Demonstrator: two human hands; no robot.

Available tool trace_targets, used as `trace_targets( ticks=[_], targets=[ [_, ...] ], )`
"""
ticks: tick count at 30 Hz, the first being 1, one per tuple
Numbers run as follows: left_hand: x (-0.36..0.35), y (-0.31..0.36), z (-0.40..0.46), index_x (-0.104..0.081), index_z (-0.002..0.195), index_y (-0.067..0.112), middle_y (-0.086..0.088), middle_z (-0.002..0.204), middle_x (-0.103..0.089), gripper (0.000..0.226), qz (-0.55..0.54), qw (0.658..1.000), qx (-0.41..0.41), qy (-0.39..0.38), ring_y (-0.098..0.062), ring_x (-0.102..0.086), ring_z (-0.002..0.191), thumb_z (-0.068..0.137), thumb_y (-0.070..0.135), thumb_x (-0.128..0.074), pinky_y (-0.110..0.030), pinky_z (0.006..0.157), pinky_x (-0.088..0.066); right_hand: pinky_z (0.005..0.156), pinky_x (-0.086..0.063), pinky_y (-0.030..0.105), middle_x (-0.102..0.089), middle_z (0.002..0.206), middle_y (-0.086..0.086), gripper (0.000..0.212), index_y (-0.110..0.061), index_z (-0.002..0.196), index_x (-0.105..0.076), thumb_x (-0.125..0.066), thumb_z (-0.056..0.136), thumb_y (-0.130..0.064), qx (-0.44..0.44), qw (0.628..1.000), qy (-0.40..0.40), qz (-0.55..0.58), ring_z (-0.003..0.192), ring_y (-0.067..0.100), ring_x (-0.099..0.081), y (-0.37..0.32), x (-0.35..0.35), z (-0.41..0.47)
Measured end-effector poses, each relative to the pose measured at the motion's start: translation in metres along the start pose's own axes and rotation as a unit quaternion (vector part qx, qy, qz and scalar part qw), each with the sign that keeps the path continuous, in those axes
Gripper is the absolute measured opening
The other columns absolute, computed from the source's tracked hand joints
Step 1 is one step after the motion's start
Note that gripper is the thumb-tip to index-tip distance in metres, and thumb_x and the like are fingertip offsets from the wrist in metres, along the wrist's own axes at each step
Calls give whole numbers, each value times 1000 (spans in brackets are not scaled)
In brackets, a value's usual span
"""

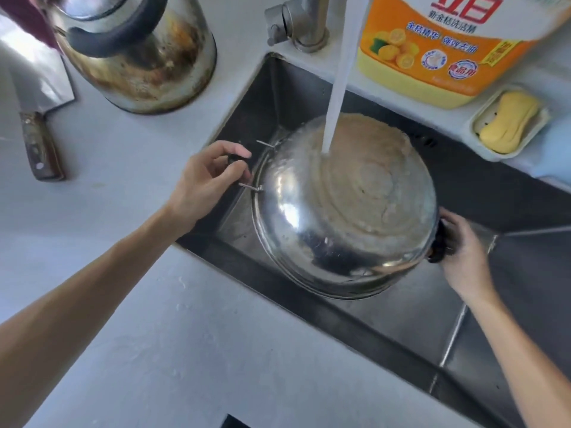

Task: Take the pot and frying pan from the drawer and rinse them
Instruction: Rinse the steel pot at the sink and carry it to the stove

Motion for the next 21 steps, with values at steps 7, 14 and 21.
trace_targets(
  ticks=[7,14,21],
  targets=[
    [33,37,-10,-65,78,26,10,56,-62,26,28,995,-24,93,-6,-55,57,87,5,-53,-17,62,-48,74,-51,12,-72,88,-18,57,-29,99,-59,-53,79,24,-87,985,-135,69,84,-4,-64,42,-54,-2],
    [42,26,-15,-64,76,23,9,53,-64,25,58,994,25,95,-3,-58,52,89,5,-54,-15,61,-52,59,-57,23,-72,78,10,29,-3,105,-60,-39,88,7,-247,912,-159,288,66,18,-69,39,-64,6],
    [15,-39,-32,-59,88,20,-11,76,-66,14,119,983,136,-43,-9,-64,66,93,8,-55,-21,70,-54,63,-53,16,-72,77,-5,18,-26,99,-70,-58,85,-24,-91,981,-154,80,67,6,-61,-24,-20,38]
  ],
)
Point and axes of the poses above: each hand's wrist, its own z-axis towards the middle knuckle, its own x-axis out of the back of the hand, y = z × x, the point moved 10 cm from there along z, towards the middle knuckle
